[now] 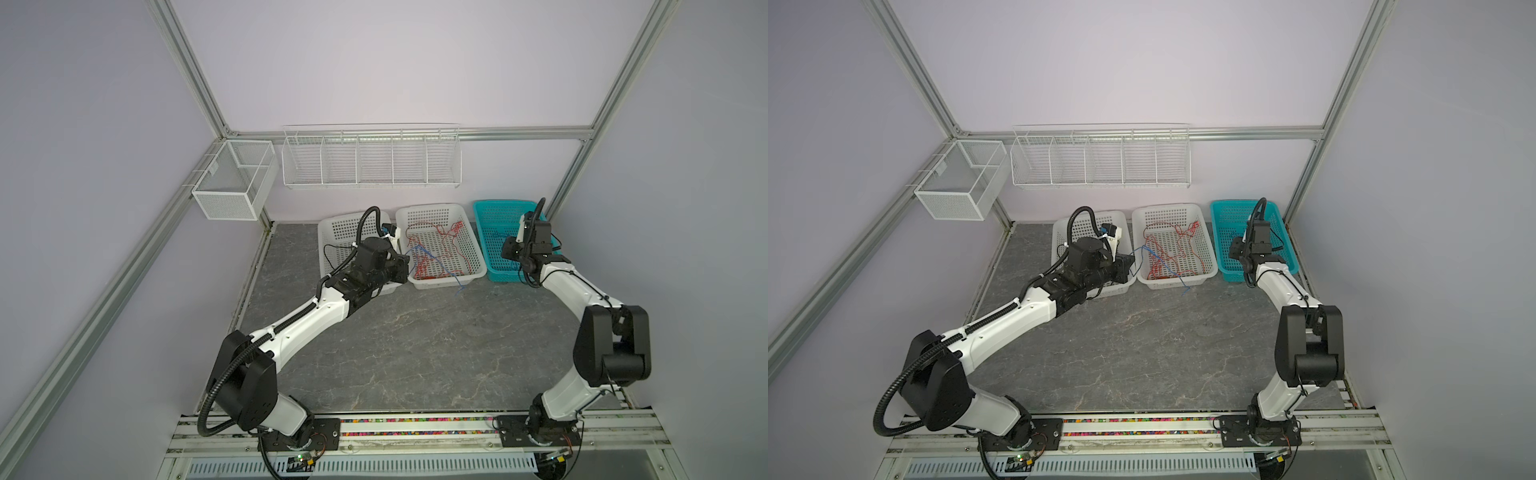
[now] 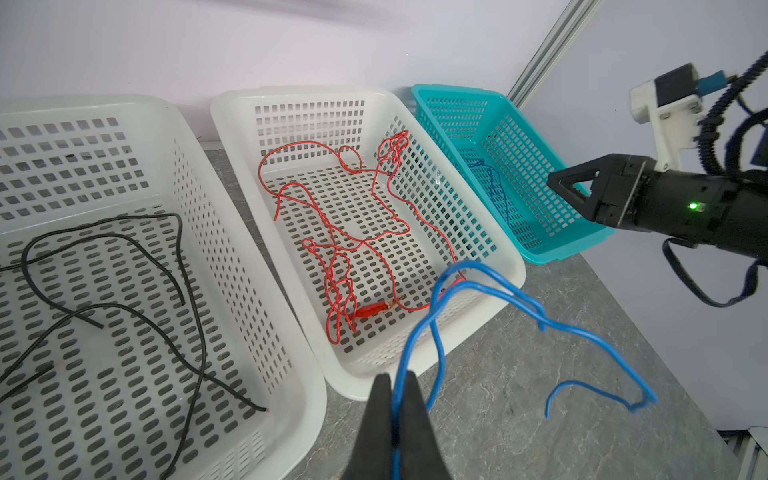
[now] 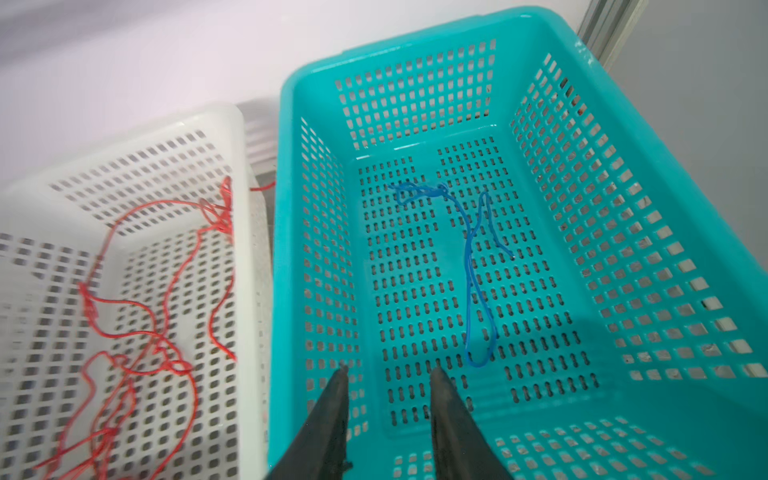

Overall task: Untangle the cables
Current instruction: 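Bring the right gripper to the blue wire held by the left gripper and grasp it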

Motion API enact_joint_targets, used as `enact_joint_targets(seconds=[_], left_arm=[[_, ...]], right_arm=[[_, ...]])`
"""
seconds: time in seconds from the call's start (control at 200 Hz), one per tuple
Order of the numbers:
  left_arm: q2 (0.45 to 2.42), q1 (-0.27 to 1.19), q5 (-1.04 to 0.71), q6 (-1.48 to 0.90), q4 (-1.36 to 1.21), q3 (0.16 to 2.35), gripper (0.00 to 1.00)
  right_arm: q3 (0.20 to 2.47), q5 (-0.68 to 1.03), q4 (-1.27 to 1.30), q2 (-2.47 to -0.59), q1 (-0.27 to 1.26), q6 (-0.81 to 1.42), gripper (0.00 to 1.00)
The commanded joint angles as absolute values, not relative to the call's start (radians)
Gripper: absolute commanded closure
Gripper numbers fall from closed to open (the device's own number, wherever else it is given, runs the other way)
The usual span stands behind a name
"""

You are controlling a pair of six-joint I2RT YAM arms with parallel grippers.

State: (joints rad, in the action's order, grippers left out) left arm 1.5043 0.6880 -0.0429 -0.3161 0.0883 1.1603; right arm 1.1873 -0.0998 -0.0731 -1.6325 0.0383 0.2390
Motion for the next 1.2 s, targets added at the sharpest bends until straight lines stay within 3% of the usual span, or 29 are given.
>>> enact_joint_targets(seconds=[0.0, 0.3, 0.755, 0.985, 1.13, 1.195], left_arm=[[1.523, 0.702, -0.019, -0.273, 0.104, 1.198, 1.0], [1.522, 0.739, 0.019, -0.131, 0.11, 1.179, 1.0], [1.523, 0.748, 0.09, -0.021, 0.087, 1.148, 1.0], [1.516, 0.748, 0.044, -0.048, 0.054, 1.151, 1.0], [1.502, 0.748, 0.026, -0.058, 0.042, 1.144, 1.0], [1.495, 0.749, 0.019, -0.063, 0.039, 1.137, 1.0]], right_arm=[[1.143, -0.023, -0.078, -1.563, 0.072, 0.229, 0.57], [1.068, 0.27, -0.053, -1.438, 0.19, 0.205, 0.38], [0.996, 0.489, -0.096, -1.278, 0.317, 0.176, 0.31], [0.988, 0.44, -0.104, -1.324, 0.419, 0.174, 0.35], [0.996, 0.405, -0.091, -1.373, 0.459, 0.174, 0.45], [1.002, 0.39, -0.085, -1.391, 0.471, 0.173, 0.55]])
